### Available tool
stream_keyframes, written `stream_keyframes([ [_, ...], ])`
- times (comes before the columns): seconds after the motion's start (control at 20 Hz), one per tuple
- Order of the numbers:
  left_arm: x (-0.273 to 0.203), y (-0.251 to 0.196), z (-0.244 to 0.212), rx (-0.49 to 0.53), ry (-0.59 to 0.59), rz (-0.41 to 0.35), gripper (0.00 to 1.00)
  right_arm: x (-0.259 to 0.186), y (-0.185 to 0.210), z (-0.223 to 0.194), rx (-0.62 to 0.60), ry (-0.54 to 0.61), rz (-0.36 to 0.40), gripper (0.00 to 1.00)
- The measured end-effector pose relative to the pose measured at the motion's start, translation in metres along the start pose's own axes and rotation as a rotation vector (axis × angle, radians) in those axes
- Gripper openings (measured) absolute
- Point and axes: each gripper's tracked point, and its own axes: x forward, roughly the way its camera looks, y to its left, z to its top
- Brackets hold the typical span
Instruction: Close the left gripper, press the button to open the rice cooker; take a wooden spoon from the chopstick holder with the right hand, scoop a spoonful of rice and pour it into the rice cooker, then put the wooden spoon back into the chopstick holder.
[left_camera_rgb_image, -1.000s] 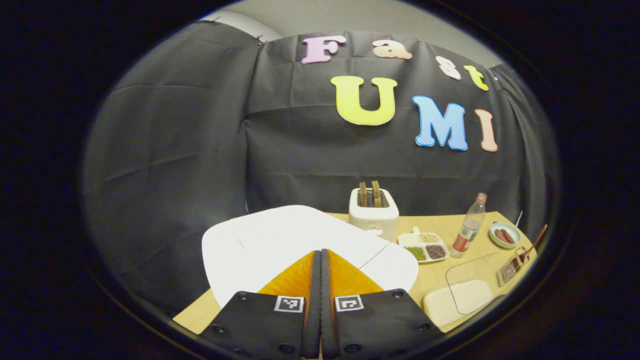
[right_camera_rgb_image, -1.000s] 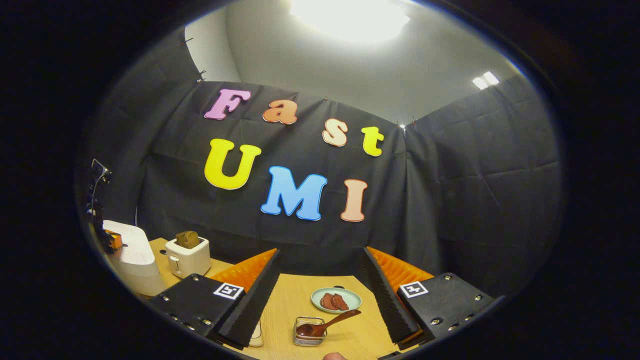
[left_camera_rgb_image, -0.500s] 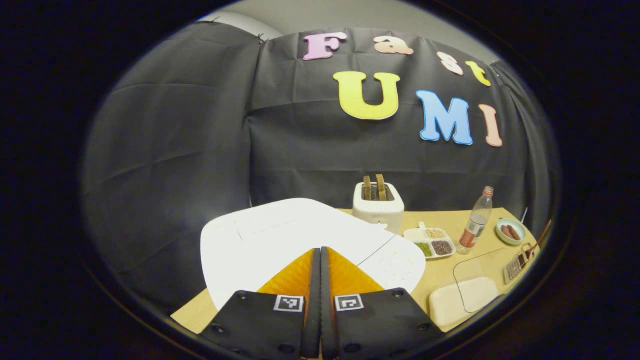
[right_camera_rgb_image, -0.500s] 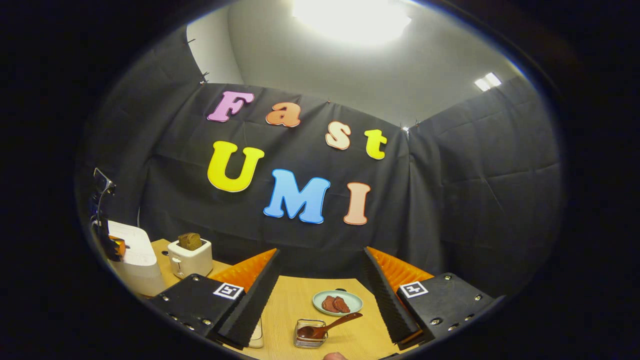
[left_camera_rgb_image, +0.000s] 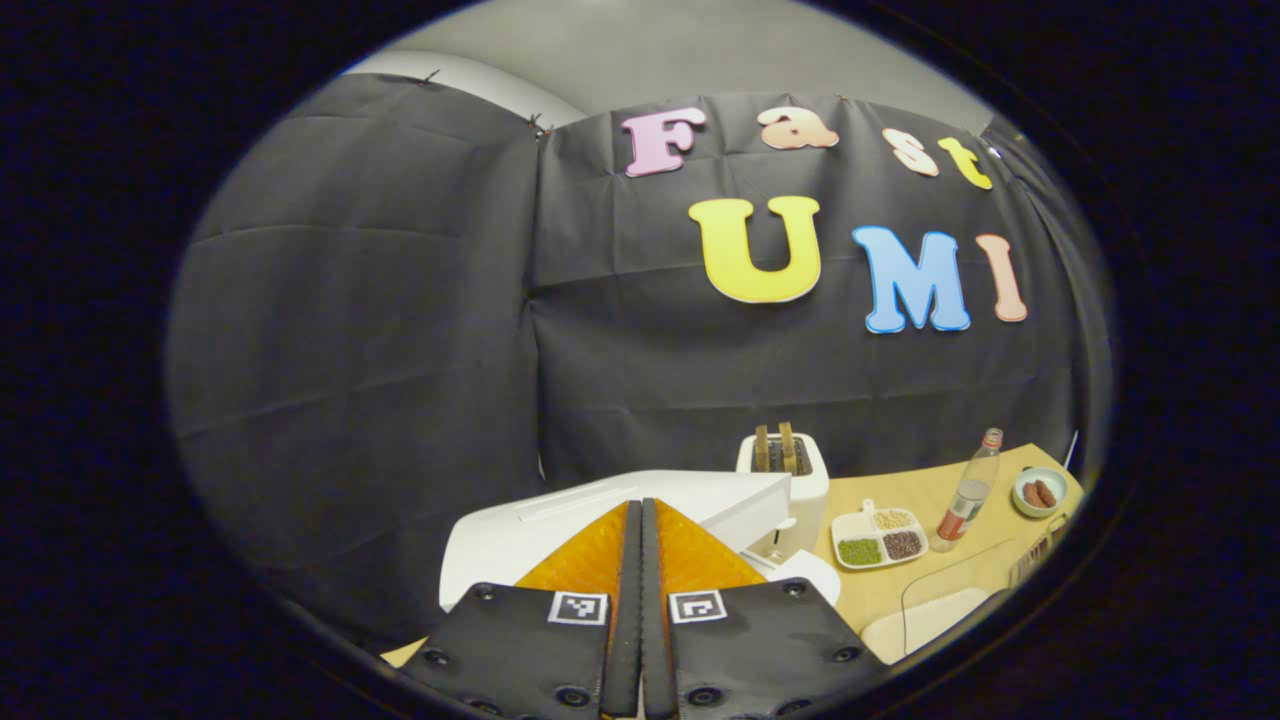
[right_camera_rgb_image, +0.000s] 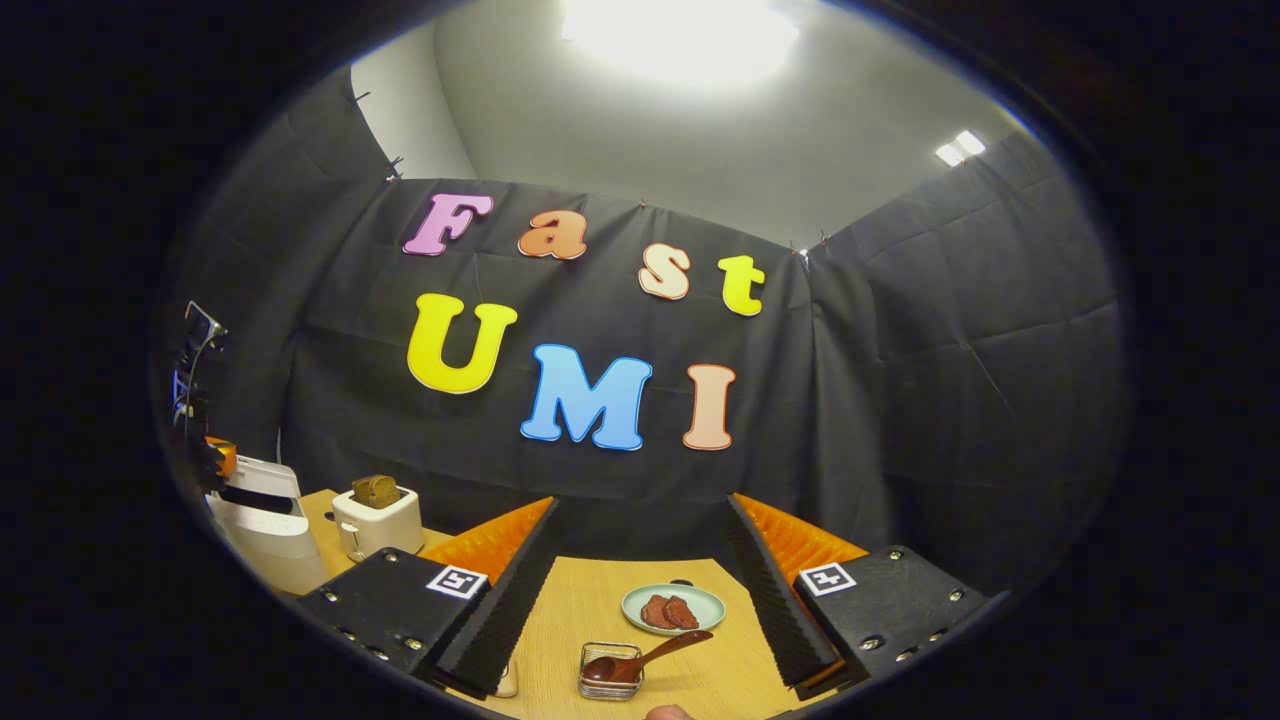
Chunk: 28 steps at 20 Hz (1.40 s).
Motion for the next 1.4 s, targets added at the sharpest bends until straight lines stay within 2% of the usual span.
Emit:
stream_keyframes([
  [0.15,-0.023,0.002,0.031,-0.03,-0.047,0.012,0.09,0.003,-0.013,-0.005,0.009,0.003,0.001,0.98],
  [0.3,-0.049,-0.009,0.059,-0.062,-0.106,-0.013,0.1,0.008,-0.026,-0.015,0.03,0.011,0.001,0.98],
  [0.35,-0.058,-0.014,0.067,-0.063,-0.12,-0.03,0.15,0.011,-0.028,-0.018,0.037,0.017,0.005,0.98],
  [0.4,-0.067,-0.021,0.072,-0.062,-0.138,-0.044,0.34,0.013,-0.031,-0.023,0.04,0.023,0.008,0.98],
  [0.55,-0.096,-0.04,0.093,-0.069,-0.194,-0.075,0.65,0.023,-0.037,-0.034,0.042,0.038,0.022,0.98],
  [0.6,-0.105,-0.045,0.099,-0.078,-0.21,-0.084,0.87,0.027,-0.039,-0.038,0.044,0.043,0.026,0.98],
  [0.7,-0.122,-0.06,0.109,-0.082,-0.241,-0.11,0.99,0.034,-0.042,-0.048,0.055,0.059,0.032,0.98],
  [1.05,-0.17,-0.085,0.133,-0.047,-0.299,-0.148,0.99,0.066,-0.051,-0.104,0.122,0.18,0.048,0.98],
  [1.4,-0.189,-0.091,0.142,-0.032,-0.311,-0.15,0.99,0.086,-0.054,-0.173,0.201,0.331,0.04,0.98],
])
